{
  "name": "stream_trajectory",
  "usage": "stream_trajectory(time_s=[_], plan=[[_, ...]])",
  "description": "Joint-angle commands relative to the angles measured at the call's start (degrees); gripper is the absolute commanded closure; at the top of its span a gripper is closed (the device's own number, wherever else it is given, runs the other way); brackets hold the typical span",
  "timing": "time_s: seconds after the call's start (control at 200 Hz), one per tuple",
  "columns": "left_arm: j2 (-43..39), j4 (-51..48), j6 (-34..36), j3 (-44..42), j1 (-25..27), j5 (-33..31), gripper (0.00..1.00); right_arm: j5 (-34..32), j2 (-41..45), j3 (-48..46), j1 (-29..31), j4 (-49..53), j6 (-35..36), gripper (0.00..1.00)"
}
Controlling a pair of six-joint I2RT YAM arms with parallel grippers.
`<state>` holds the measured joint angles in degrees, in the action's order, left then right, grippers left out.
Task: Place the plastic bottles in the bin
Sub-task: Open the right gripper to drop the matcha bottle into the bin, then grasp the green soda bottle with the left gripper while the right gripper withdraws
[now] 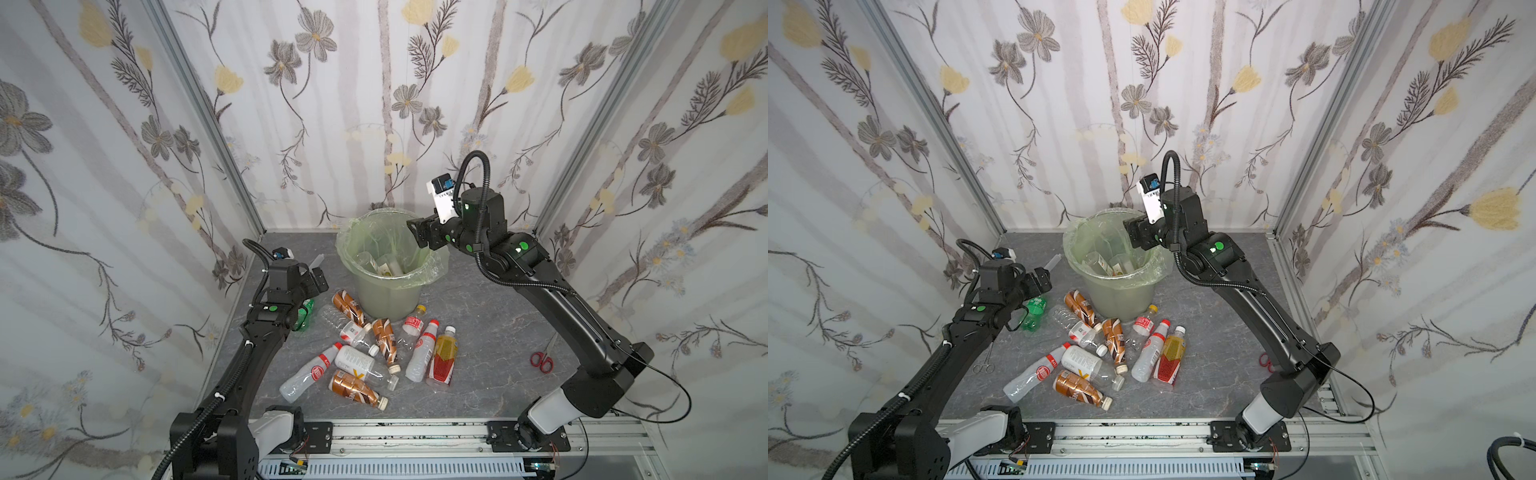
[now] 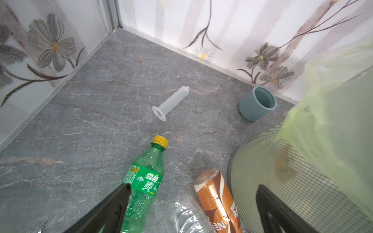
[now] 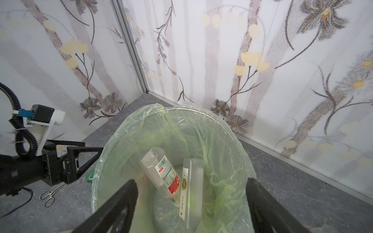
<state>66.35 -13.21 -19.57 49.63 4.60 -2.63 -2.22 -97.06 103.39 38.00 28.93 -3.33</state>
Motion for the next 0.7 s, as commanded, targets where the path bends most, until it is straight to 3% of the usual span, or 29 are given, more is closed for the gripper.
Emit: stream_trajectory(time_s=[0.0,0.175,0.36,0.7], plan=[[1.9,-2.1,-1.8,1.0,-0.6,-3.6,0.00,-2.1,5.0,-6.5,-0.2,-4.0,0.7,0.10],[5.5,-3.2,-2.1,2.7,-1.4,-5.1,0.00,-2.1,16.0,-20.2,-3.5,-7.8,0.3,0.06],[11.7,-5.3,-0.5,5.1,-3.1,-4.9,0.00,2.1,23.7,-31.2,-9.8,-11.0,-0.4,0.06],[23.3,-11.2,2.1,8.7,-4.3,-7.7,0.00,5.5,28.3,-38.8,-13.2,-14.0,0.4,0.03]])
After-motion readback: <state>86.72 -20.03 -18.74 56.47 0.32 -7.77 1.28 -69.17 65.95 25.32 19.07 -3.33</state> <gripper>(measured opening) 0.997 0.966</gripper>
